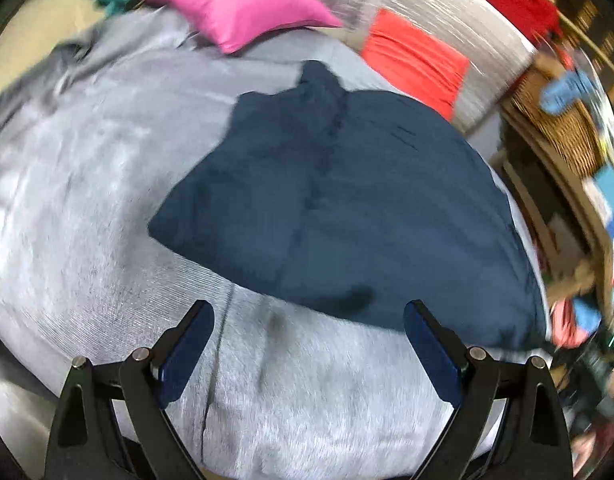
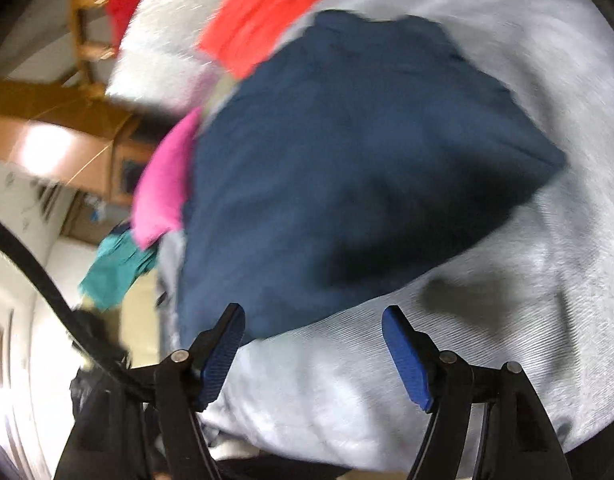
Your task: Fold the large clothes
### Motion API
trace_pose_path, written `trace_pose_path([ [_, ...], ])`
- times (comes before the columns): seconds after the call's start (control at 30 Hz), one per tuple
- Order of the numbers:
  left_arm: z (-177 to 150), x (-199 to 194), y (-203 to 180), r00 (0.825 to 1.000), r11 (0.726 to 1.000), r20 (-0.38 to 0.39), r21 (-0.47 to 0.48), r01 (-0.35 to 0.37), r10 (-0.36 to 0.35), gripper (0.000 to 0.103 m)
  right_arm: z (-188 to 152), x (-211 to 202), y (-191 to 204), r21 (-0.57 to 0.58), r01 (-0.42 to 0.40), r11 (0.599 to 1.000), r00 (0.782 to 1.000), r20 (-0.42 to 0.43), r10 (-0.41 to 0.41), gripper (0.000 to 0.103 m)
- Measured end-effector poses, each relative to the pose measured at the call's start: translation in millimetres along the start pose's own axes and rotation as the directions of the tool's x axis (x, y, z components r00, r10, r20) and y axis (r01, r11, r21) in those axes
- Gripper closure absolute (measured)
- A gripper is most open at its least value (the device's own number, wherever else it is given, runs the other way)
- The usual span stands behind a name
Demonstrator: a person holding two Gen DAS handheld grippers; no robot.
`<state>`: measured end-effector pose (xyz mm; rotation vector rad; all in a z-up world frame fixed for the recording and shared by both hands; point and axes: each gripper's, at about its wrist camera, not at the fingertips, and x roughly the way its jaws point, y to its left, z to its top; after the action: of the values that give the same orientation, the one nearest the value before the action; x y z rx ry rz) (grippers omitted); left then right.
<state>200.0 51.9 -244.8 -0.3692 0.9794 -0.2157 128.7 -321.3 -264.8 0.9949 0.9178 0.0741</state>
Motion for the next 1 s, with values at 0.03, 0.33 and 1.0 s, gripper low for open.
trace_pose_path([
  [0.03,3.2,5.6,5.4,1.0,0.999,-0.007,-0.045,0.004,-0.005,0.008,2.9,2.5,-5.8,0.032,0.01,0.999,1.0,0.01,-0.011,0.029],
  [0.33,23.2,35.8,24.4,0.998,0.958,0.009,-0.283,0.055,-0.055,0.008,24.1,12.9,-30.3,0.227,-0.126,0.966,0.972,0.221,0.075,0.028],
  [1.0,31.6,62.1,15.1,0.997,0.974,0.043,-0.214,0.075,-0.067,0.0,32.0,19.9,-21.2,0.234,-0.069,0.97,0.951,0.31,-0.007,0.023],
])
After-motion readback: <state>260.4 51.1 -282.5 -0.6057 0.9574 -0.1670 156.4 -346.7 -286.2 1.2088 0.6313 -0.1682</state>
